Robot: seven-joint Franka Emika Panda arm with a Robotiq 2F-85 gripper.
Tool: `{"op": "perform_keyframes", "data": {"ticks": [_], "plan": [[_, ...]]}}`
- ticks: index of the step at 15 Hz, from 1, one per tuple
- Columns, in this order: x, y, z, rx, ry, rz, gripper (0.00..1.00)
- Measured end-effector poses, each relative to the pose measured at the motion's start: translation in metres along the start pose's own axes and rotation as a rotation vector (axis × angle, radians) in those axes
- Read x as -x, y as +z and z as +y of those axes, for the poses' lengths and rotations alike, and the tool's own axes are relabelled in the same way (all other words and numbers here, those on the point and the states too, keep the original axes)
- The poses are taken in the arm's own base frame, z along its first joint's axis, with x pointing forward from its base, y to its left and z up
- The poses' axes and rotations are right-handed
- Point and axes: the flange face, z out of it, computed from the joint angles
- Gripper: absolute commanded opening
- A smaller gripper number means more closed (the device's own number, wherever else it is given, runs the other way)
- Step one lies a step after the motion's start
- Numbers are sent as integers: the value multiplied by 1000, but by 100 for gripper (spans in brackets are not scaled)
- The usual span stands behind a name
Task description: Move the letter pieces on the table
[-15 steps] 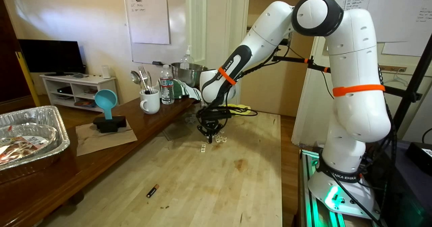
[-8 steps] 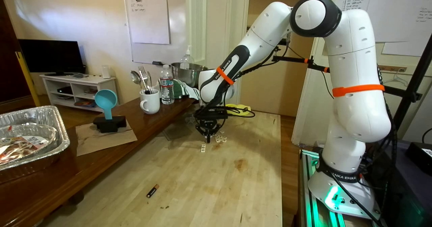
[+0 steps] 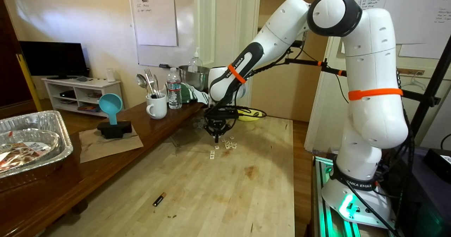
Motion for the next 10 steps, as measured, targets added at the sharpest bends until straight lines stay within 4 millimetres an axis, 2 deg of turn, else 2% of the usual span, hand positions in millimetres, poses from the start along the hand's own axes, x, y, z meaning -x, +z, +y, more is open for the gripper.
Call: {"op": "perform_keyframes", "data": {"ticks": [10], "plan": [[-10, 1, 13, -6, -538, 2, 0]]}}
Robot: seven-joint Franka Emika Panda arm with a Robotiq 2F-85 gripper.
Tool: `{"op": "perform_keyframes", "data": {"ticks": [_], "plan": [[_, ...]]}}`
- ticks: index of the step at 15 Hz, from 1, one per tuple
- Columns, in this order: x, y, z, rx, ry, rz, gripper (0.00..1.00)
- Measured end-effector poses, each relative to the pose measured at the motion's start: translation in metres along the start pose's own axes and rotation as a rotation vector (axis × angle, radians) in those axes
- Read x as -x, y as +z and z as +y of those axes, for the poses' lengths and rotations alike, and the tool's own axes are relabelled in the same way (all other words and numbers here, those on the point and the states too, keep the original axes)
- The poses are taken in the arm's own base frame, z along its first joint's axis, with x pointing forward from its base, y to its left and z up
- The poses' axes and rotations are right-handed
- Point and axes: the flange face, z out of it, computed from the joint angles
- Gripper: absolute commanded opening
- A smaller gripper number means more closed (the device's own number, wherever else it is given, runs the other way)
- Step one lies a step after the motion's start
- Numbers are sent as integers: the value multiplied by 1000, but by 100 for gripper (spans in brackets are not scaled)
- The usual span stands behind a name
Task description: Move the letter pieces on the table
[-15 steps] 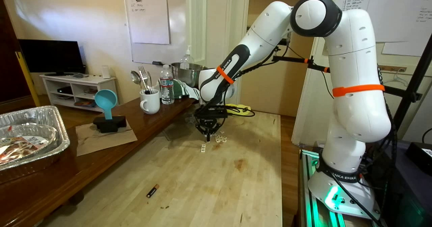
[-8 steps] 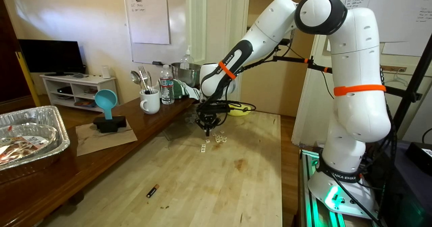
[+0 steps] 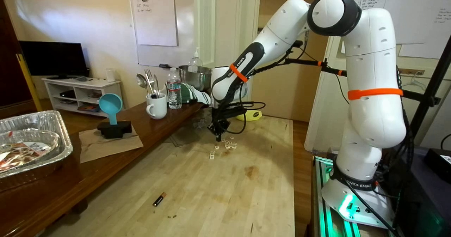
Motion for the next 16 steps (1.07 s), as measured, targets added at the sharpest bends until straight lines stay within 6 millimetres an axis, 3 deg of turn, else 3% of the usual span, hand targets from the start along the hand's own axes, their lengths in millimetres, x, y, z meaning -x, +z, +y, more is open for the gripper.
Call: {"op": "perform_keyframes", "data": {"ticks": [7, 16], "plan": [[9, 14, -4, -12, -269, 31, 0], [11, 24, -4, -13, -381, 62, 0]]}}
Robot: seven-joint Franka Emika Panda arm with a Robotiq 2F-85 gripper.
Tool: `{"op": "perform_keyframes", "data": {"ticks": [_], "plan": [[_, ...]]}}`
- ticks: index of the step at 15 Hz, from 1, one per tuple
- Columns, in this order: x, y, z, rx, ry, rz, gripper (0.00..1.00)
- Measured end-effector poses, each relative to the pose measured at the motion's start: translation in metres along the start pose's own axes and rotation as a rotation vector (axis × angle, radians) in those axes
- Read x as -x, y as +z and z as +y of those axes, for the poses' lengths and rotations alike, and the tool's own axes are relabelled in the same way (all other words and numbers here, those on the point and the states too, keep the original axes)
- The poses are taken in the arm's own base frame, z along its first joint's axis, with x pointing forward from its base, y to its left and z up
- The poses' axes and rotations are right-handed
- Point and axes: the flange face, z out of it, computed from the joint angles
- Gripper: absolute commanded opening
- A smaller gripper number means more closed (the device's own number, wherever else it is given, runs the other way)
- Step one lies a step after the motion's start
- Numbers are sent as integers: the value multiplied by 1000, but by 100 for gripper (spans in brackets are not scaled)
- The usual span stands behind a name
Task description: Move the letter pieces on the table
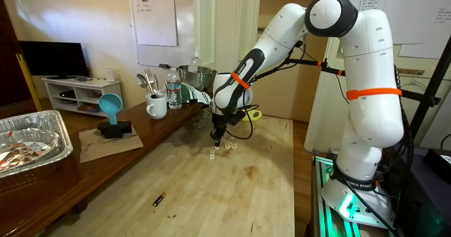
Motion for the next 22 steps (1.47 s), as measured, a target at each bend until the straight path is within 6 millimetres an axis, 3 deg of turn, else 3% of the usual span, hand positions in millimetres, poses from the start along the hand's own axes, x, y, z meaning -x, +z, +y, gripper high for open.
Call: {"op": "perform_keyframes", "data": {"ticks": [22], "plan": [[-4, 1, -23, -2, 186, 14, 0]]}}
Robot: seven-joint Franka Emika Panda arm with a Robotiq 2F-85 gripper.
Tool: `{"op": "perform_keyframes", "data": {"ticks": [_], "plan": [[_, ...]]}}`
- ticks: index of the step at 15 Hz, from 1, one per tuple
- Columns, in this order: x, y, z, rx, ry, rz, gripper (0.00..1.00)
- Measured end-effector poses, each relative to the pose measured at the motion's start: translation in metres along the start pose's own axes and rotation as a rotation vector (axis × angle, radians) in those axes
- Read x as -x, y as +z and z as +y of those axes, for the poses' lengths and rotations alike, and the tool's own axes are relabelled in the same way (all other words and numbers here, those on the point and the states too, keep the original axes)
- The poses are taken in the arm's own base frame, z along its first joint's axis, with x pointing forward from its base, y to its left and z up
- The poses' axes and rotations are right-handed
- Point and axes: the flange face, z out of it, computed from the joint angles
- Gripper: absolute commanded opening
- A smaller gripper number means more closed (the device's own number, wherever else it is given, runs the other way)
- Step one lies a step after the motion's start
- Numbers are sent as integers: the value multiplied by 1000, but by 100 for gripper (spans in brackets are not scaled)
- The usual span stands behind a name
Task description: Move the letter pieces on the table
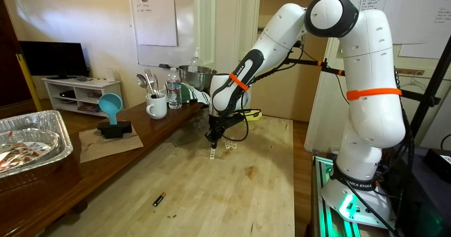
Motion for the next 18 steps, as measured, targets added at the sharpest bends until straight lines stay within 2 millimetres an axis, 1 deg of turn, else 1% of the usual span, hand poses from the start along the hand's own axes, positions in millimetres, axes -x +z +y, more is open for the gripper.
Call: {"op": "perform_keyframes", "data": {"ticks": [6, 18], "plan": [[1, 0, -6, 11, 47, 1, 0], [0, -2, -10, 35, 66, 9, 0]]}}
